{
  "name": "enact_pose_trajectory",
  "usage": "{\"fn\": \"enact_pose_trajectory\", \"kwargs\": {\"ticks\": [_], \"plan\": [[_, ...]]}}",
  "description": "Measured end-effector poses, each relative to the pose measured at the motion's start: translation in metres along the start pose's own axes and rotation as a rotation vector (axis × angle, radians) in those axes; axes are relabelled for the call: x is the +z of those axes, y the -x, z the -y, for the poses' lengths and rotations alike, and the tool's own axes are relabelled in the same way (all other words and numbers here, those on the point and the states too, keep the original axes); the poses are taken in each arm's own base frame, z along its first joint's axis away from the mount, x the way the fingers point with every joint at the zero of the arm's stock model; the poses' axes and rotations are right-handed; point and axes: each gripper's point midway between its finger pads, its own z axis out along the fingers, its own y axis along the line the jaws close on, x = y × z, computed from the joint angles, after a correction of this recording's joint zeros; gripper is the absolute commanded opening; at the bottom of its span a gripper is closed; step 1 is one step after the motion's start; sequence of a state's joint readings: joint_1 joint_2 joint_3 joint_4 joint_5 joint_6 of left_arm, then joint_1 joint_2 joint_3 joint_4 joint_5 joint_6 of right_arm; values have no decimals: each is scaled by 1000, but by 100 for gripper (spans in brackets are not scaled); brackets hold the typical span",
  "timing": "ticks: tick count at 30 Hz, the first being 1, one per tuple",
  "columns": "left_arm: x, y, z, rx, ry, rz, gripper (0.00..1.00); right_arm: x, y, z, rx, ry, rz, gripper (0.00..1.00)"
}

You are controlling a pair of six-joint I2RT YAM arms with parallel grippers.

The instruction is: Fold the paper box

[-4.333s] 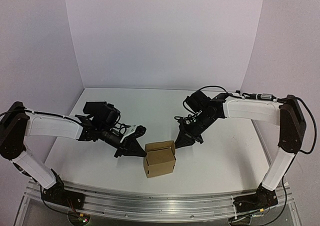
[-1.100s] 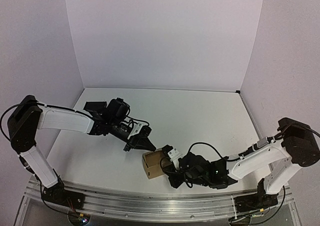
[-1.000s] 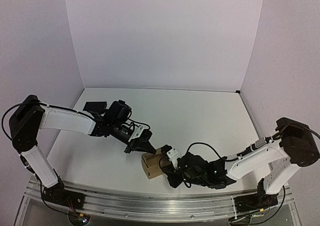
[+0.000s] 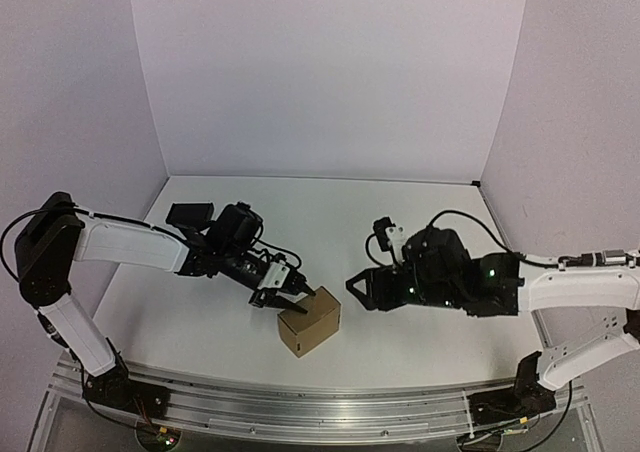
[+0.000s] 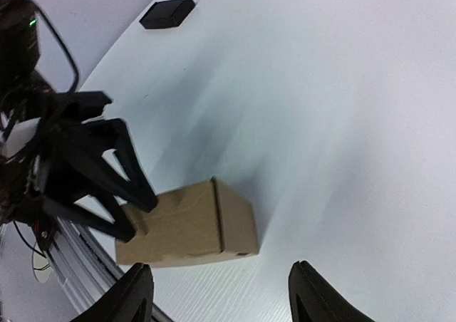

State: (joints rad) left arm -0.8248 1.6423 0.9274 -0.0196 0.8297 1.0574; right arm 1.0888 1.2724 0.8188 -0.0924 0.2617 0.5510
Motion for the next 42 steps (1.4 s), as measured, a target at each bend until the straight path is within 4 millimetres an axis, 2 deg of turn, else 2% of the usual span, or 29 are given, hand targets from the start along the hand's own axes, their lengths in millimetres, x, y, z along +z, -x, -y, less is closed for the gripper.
{"fn": "enact_pose_trajectory", "kwargs": {"ticks": [2,4,7,10,12,15,18,20,22,26,28,31,34,36,38,42], "plan": [[-12,5,-13,-29,36,11,66,7,23,15,67,-28,-24,76],[-27,11,-25,-44,72,19,71,19,42,23,129,-42,-67,80],[-47,14,-37,-62,106,8,79,40,57,18,194,-16,-148,83],[-53,8,-31,-92,104,-25,88,60,52,11,258,-9,-270,86],[-53,-4,-20,-152,105,-61,99,74,46,7,295,-4,-338,86],[-51,-27,-3,-309,129,-121,100,90,27,6,346,-13,-439,83],[-50,-45,7,-477,177,-165,100,97,6,10,389,-36,-519,82],[-51,-49,10,-555,218,-170,100,98,-4,12,422,-50,-557,82],[-51,-44,16,-608,249,-160,100,99,-9,12,452,-59,-578,82],[-49,-17,18,-703,284,-104,100,100,-7,10,512,-64,-572,83],[-48,-6,8,-753,298,-81,100,101,-7,12,534,-73,-563,84],[-47,10,-21,-812,325,-58,100,103,-11,19,560,-110,-549,86],[-43,18,-39,-840,332,-57,100,100,-18,31,567,-159,-534,88],[-38,19,-38,-852,327,-80,100,95,-18,38,564,-190,-511,91],[-28,19,-28,-866,302,-120,100,86,-15,45,555,-215,-478,92],[-1,14,-8,-886,241,-208,100,65,5,59,519,-252,-369,94]]}}
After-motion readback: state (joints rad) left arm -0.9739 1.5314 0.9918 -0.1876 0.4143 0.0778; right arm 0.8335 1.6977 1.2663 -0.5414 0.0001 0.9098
